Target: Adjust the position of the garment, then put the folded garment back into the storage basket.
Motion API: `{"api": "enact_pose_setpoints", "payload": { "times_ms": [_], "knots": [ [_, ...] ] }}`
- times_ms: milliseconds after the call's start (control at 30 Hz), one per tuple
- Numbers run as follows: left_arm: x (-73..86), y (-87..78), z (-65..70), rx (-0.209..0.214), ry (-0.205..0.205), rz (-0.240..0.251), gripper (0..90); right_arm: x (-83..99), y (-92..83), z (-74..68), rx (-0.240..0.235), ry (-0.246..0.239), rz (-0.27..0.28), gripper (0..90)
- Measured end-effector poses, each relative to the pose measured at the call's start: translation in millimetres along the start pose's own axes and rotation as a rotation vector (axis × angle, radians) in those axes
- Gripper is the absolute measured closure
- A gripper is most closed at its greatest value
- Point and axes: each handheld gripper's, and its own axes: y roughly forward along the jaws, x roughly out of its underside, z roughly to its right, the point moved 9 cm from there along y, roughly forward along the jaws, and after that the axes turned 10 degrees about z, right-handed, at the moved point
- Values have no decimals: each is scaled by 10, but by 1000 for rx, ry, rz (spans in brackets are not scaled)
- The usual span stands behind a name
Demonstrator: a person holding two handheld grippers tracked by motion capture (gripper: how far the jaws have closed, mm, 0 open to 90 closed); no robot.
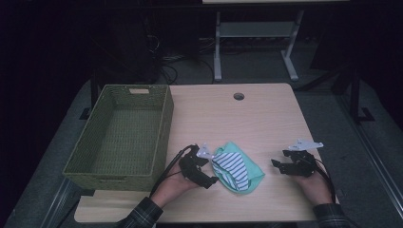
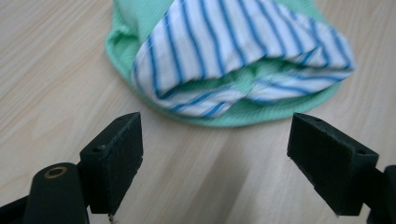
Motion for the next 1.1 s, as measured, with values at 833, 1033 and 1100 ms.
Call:
{"api": "enact_pose_setpoints", "payload": {
  "times_ms": [833,1033,1100],
  "knots": [
    [-180,391,157,4,54,-35,178,49,76,59,19,33,11,147],
    [-94,474,170,4,58,-66,178,49,76,59,19,33,11,147],
    [-57,492,181,11,66,-89,178,49,76,59,19,33,11,147]
  ]
}}
